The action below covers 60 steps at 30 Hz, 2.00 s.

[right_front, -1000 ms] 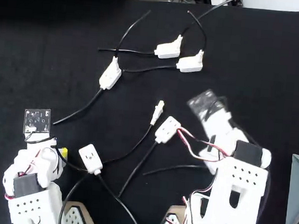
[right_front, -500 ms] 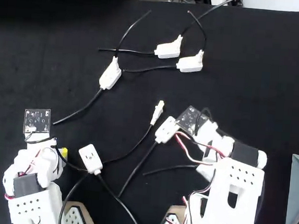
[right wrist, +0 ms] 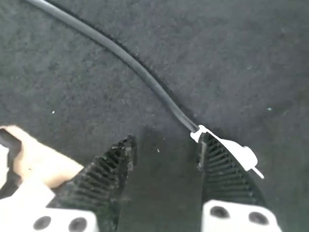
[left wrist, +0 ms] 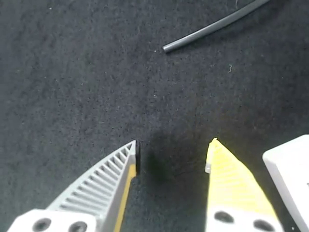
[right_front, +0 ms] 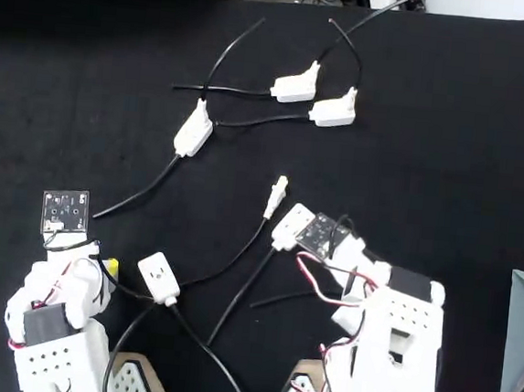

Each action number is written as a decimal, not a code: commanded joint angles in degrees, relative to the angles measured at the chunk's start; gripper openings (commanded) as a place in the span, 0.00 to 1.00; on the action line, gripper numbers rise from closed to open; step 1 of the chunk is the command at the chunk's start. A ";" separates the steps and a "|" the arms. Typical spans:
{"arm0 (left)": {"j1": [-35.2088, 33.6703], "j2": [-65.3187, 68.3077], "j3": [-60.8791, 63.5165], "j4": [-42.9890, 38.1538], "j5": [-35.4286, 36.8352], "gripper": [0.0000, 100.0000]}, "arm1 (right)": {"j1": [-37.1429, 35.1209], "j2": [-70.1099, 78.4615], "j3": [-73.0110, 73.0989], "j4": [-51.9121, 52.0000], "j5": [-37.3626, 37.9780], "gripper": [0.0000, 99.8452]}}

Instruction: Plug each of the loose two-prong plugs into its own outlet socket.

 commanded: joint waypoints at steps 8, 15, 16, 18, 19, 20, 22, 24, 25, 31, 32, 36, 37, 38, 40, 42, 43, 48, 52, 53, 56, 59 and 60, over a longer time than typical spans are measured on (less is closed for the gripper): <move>-0.40 -0.18 1.01 0.26 0.35 0.24 | -7.12 -0.66 0.75 -4.84 -4.57 0.21; -0.40 -0.18 1.01 0.26 0.35 0.24 | -7.12 -1.01 0.31 -8.97 -4.57 0.21; -0.40 -0.18 1.01 0.26 0.35 0.24 | -7.12 -1.01 0.22 -9.58 -4.66 0.21; -0.40 -0.18 1.01 0.26 0.35 0.24 | -7.21 -0.84 0.22 -11.43 -5.45 0.21; -0.40 -0.18 1.01 0.26 0.35 0.24 | -7.47 -0.84 0.57 -12.66 -6.15 0.21; -0.40 -0.18 1.01 0.26 0.35 0.24 | -8.18 -0.75 0.66 -13.71 -7.03 0.21; -0.40 -0.18 1.01 0.26 0.35 0.24 | -9.05 -0.75 0.66 -15.47 -9.58 0.21; -0.40 -0.18 1.01 0.26 0.35 0.24 | -9.85 -0.84 0.31 -17.41 -12.40 0.21; -0.40 -0.18 1.01 0.26 0.35 0.24 | -9.85 -1.01 0.04 -17.67 -13.10 0.21; -0.40 -0.18 1.01 0.26 0.35 0.24 | -9.49 -1.01 -7.60 -4.13 -13.36 0.21; -0.40 -0.18 1.01 0.26 0.35 0.24 | -9.49 -1.01 -9.71 -1.14 -13.36 0.21; -0.40 -0.18 1.01 0.26 0.35 0.24 | -7.03 -0.75 -16.57 5.89 -13.36 0.21; -0.40 -0.18 1.01 0.26 0.35 0.24 | -6.07 -0.66 -17.54 6.33 -13.27 0.21; -0.40 -0.18 1.01 0.26 0.35 0.24 | -5.19 -0.66 -17.98 6.68 -13.10 0.21; -0.40 -0.18 1.01 0.26 0.35 0.24 | -4.31 -0.57 -17.80 6.68 -12.57 0.23; -0.40 -0.18 1.01 0.26 0.35 0.24 | -4.22 -0.57 -16.22 7.47 -10.02 0.27; -0.40 -0.18 1.01 0.26 0.35 0.24 | -4.22 -0.57 -15.34 8.00 -9.23 0.30; -0.40 -0.18 1.01 0.26 0.35 0.24 | -4.84 -0.66 -10.42 4.04 -8.26 0.38; -0.40 -0.18 1.01 0.26 0.35 0.24 | -8.44 -0.66 -3.56 -2.90 -8.26 0.38; -0.40 -0.18 1.01 0.26 0.35 0.24 | -9.49 -0.66 -1.80 -4.84 -8.26 0.38; -0.40 -0.18 1.01 0.26 0.35 0.24 | -10.99 -0.66 2.07 -9.67 -8.26 0.38; -0.40 -0.18 1.01 0.26 0.35 0.24 | -11.08 -0.66 3.56 -12.22 -8.26 0.38; -0.40 -0.18 1.01 0.26 0.35 0.24 | -11.08 -0.66 3.74 -12.57 -8.26 0.36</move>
